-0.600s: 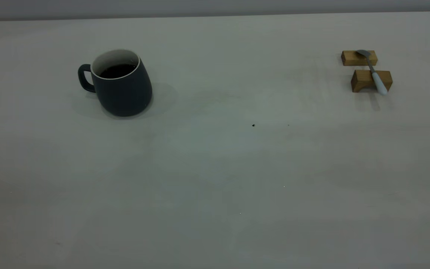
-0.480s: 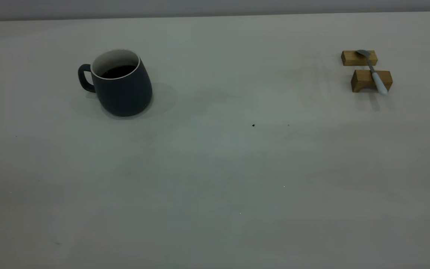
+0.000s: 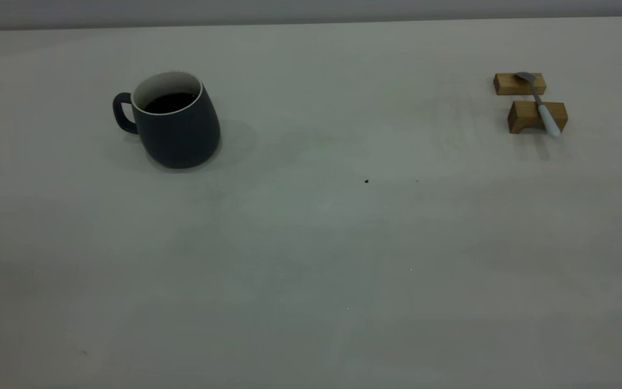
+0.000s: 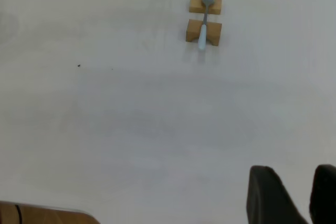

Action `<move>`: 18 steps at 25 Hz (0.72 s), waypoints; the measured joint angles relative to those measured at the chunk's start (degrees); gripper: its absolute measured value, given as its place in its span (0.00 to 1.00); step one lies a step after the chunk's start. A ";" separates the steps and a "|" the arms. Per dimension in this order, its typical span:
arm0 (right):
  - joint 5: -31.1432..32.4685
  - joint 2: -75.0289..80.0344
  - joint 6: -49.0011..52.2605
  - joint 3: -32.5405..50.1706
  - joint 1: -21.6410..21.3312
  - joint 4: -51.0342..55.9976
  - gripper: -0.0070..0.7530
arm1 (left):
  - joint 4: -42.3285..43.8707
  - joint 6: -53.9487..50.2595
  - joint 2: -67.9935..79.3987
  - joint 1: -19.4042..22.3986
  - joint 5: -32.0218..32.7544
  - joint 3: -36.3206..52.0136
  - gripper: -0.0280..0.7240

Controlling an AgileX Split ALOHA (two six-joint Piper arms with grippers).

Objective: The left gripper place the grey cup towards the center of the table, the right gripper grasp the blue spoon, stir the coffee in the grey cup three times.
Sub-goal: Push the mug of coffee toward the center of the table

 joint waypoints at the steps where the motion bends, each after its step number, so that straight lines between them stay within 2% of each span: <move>1: 0.00 0.00 0.00 0.00 0.00 0.00 0.32 | 0.00 0.00 0.00 0.00 0.00 0.00 0.36; 18: 0.00 0.00 0.00 0.00 0.00 0.00 0.32 | 0.00 0.00 2.23 0.00 -0.21 -0.12 0.36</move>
